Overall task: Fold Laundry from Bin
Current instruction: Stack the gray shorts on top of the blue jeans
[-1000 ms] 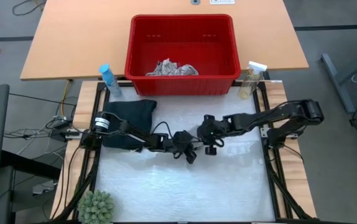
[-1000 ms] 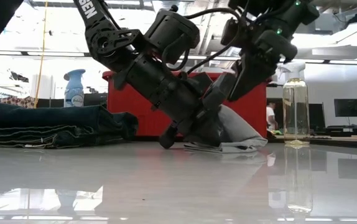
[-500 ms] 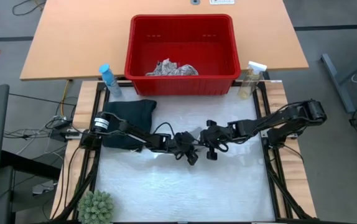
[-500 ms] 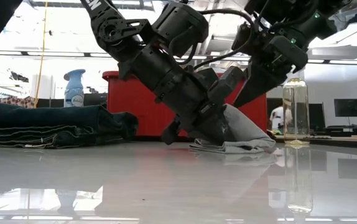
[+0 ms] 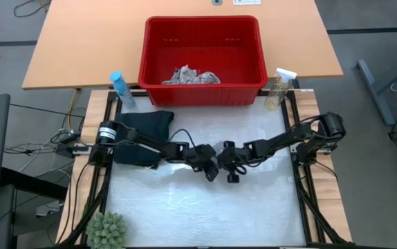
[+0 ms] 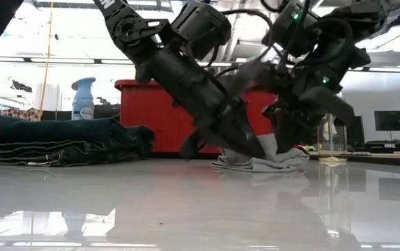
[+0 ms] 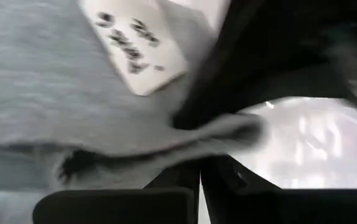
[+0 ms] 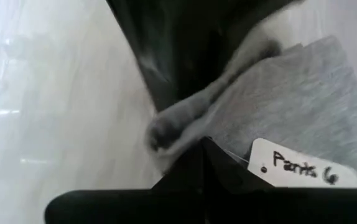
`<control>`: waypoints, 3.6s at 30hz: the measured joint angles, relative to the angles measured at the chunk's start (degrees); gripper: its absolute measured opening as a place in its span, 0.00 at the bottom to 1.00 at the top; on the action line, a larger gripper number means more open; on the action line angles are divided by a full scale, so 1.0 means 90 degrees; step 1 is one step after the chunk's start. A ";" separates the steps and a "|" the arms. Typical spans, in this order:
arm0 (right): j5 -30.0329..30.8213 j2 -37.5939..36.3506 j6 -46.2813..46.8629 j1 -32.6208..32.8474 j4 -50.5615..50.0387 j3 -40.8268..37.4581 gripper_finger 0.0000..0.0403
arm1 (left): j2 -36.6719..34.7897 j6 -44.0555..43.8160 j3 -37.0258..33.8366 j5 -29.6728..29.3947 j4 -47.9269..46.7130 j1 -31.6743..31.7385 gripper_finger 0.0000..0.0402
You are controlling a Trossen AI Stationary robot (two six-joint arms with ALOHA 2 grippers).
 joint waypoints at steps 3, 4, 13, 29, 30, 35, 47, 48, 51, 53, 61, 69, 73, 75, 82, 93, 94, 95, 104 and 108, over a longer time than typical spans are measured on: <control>-0.0021 0.0132 -0.0026 -0.0029 0.0116 0.0008 0.04 | -0.0345 -0.0007 0.0007 0.0817 -0.0416 0.0158 0.00; -0.0019 0.0153 -0.0024 -0.0029 0.0154 0.0010 0.04 | -0.0454 -0.0025 0.0012 0.1099 -0.0576 0.0220 0.00; -0.0007 -0.0041 0.0156 -0.0061 0.0041 -0.0002 0.04 | -0.1643 0.0406 0.0023 0.0956 -0.1872 0.0475 0.00; 0.0239 -0.2209 0.2146 -0.0770 -0.2029 0.0000 0.15 | -0.0918 0.0660 0.0016 -0.1116 -0.1013 -0.0137 0.00; 0.0199 -0.2398 0.2441 -0.0916 -0.2270 0.0002 0.18 | -0.0899 0.0670 0.0015 -0.1186 -0.1041 -0.0177 0.00; -0.0400 -0.2716 0.3401 -0.1525 -0.2759 0.0007 0.38 | -0.0903 0.0823 0.0014 -0.1502 -0.1050 -0.0229 0.00; -0.1015 -0.1453 0.3726 -0.1651 -0.2390 0.0005 0.72 | -0.0411 0.0441 0.0020 -0.1160 -0.0349 -0.0334 0.00; -0.1015 -0.1385 0.3745 -0.1651 -0.2366 0.0005 0.72 | -0.0398 0.0390 0.0021 -0.1197 -0.0375 -0.0361 0.00; -0.1003 -0.1191 0.3830 -0.1653 -0.2214 0.0005 0.72 | -0.0378 0.0382 0.0014 -0.1359 -0.0433 -0.0419 0.00; -0.1010 -0.1016 0.3898 -0.1651 -0.2025 0.0005 0.73 | -0.0378 0.0472 0.0014 -0.1480 -0.0433 -0.0433 0.00; -0.1021 -0.0458 0.3815 -0.1618 -0.1637 0.0005 0.73 | -0.0207 0.0569 0.0014 -0.1499 -0.0461 -0.0428 0.00; -0.1511 -0.0410 0.3669 -0.1688 -0.1463 0.0007 0.70 | 0.0496 0.0171 0.0045 -0.1100 0.0156 -0.0469 0.00; -0.1668 -0.0350 0.3649 -0.1664 -0.1492 0.0017 0.63 | 0.0593 0.0133 0.0042 -0.1124 0.0297 -0.0467 0.00; -0.1655 -0.0347 0.3590 -0.1614 -0.1546 0.0017 0.54 | 0.0596 0.0158 0.0041 -0.1120 0.0261 -0.0467 0.00; -0.1690 -0.0340 0.3021 -0.1593 -0.1524 0.0010 0.07 | 0.0606 0.0173 0.0033 -0.1191 0.0295 -0.0467 0.00; -0.1691 -0.0568 0.2679 -0.1600 -0.1383 0.0443 0.06 | -0.0187 0.0044 -0.0008 -0.1309 -0.0589 -0.0439 0.00; -0.1708 -0.0568 0.2604 -0.1600 -0.1381 0.0551 0.06 | -0.0301 0.0044 -0.0010 -0.1371 -0.0802 -0.0452 0.00; -0.1750 -0.0568 0.2538 -0.1600 -0.1382 0.0660 0.06 | -0.0424 0.0040 -0.0010 -0.1426 -0.0939 -0.0468 0.00; -0.1887 -0.0546 0.2146 -0.1640 -0.1502 0.1699 0.06 | -0.1844 -0.0226 0.0002 -0.1522 -0.2680 -0.0779 0.00; -0.1896 -0.0545 0.1943 -0.1646 -0.1593 0.2135 0.06 | -0.2691 -0.0369 0.0007 -0.1634 -0.3636 -0.0999 0.00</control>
